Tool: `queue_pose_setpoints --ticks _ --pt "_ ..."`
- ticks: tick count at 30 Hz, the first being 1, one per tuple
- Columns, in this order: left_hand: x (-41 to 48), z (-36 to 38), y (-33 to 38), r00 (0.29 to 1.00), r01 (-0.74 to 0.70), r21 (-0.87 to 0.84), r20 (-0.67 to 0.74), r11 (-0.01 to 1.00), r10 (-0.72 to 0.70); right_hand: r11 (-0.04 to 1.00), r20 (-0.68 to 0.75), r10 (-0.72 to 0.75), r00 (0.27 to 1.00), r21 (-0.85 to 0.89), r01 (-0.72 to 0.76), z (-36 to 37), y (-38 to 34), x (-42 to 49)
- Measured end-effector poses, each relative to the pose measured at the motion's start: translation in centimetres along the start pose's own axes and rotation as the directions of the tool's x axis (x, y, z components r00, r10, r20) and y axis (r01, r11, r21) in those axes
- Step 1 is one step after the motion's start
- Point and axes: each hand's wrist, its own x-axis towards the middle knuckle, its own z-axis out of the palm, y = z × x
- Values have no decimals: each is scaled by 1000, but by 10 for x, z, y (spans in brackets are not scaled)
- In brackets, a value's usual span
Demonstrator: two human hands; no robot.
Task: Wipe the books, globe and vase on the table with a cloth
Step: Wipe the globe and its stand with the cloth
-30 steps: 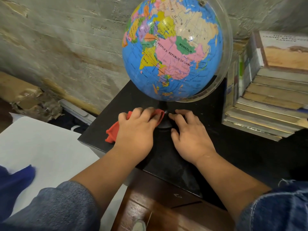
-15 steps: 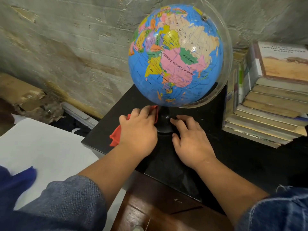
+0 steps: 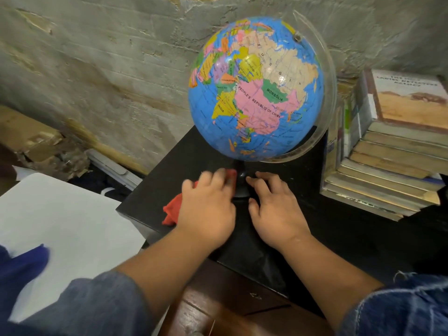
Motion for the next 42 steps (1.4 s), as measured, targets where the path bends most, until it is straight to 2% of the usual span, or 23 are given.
queue_pose_setpoints --ticks 3,6,8,12,14,16,18,22,26,28,32,35,38,40,42 --pt "-6 4 6 996 -86 -11 1 996 86 999 -2 -9 1000 35 9 0 0 0" --pt "8 2 -5 999 26 -9 20 1000 -25 993 -17 5 1000 120 -3 -3 1 -1" --pt "10 -1 0 998 48 3 33 999 -49 970 0 79 997 231 -76 -5 1 -1" --pt "17 -7 21 998 -34 -33 52 999 36 911 43 213 976 353 -214 -7 1 -4" --pt "33 -10 27 998 25 -22 52 999 -24 902 51 234 971 361 -237 -7 2 -4" --pt "49 -12 33 990 66 14 124 998 -67 905 65 242 968 345 -249 -9 1 -4" --pt "55 -14 38 984 51 43 171 998 -57 910 76 241 968 329 -252 -11 1 -3" --pt "27 -11 18 996 -21 49 90 999 16 912 35 198 980 361 -197 -9 2 -3" --pt "4 -4 -25 990 113 76 77 991 -119 926 7 187 982 333 -178 -1 5 -2" --pt "18 -2 -35 978 172 30 115 985 -175 931 9 197 980 313 -190 2 6 -2" --pt "28 1 -27 973 141 14 181 990 -141 937 -1 163 987 312 -155 -1 5 -4" --pt "7 3 -23 949 172 24 264 985 -172 938 -4 147 989 319 -138 -4 4 -4" --pt "12 0 -33 954 191 33 230 981 -194 933 6 153 988 329 -146 -5 5 -3" --pt "27 -1 -44 939 257 27 228 966 -256 931 19 157 987 330 -154 -4 5 -3" --pt "44 -3 -57 926 323 -50 226 945 -304 929 18 165 986 332 -162 -4 7 -3"
